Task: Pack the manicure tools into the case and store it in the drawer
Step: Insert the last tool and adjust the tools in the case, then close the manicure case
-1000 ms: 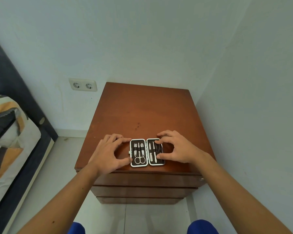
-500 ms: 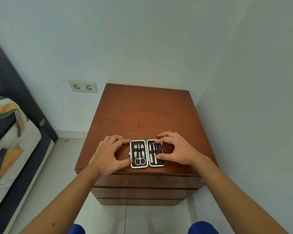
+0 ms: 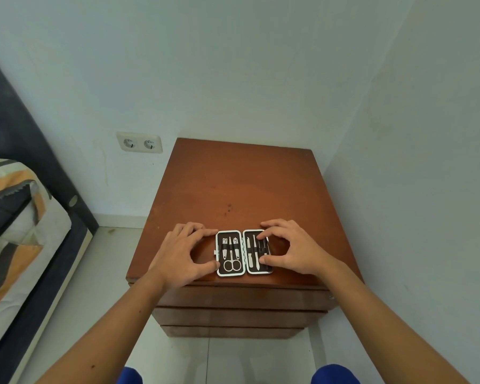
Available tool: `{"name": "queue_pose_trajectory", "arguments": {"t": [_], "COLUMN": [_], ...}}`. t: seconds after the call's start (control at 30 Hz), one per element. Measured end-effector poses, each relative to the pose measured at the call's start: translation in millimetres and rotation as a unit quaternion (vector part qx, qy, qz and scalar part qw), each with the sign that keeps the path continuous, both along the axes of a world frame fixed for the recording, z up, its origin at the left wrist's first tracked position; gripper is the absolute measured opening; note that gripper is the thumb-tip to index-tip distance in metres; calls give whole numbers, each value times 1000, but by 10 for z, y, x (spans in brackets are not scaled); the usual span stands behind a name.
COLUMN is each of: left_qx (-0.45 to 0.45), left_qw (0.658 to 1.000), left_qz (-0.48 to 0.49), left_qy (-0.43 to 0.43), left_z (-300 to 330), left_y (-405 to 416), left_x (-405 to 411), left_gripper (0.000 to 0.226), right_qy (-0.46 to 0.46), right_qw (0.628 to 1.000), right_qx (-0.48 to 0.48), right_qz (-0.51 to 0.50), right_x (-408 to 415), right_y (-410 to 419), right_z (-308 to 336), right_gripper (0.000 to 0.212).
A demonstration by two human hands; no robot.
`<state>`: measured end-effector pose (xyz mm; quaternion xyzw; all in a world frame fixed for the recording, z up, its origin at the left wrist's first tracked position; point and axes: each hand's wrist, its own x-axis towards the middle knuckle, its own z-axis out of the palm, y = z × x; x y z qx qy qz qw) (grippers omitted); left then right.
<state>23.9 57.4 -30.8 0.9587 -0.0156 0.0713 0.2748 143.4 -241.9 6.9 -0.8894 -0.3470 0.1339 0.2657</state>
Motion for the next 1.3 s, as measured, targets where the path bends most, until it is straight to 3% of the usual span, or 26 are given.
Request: {"name": "queue_pose_trajectory", "arguments": {"t": [0.17, 0.27, 0.5, 0.7, 0.9, 1.0, 1.1, 1.2, 1.3], "left_qx": [-4, -6, -24, -27, -35, -41, -47, -51, -59], "left_qw": [1000, 1000, 999, 1000, 999, 998, 998, 998, 997], "left_qz": [0, -2, -22, -5, -7, -15, -18, -17, -17], "left_qy": [0, 3, 26, 10, -31, -41, -45, -44, -44], "left_z": [8, 15, 36, 66, 61, 60, 41, 36, 30], "left_y": [-5, -6, 38, -22, -54, -54, -43, -39, -34], "left_x": [-10, -10, -26, -44, -100, -113, -112, -110, -106], "left_gripper": [75, 75, 79, 83, 71, 67, 66, 64, 62], "right_qy": [17, 21, 48, 195, 268, 252, 202, 132, 58], "right_qw": [999, 999, 997, 966, 915, 922, 946, 973, 992], "right_qx": [27, -12, 3, 144, 269, 266, 235, 175, 108], "right_qz": [-23, -34, -62, -95, -138, -123, -101, -69, -33], "right_x": [-54, -60, -79, -68, -294, -482, -672, -815, -846], "right_y": [-34, -83, -6, 92, 134, 93, 107, 186, 240], "right_z": [5, 7, -5, 80, 43, -23, -59, -29, -32], "right_gripper": [73, 84, 74, 74, 68, 78, 101, 123, 129]}}
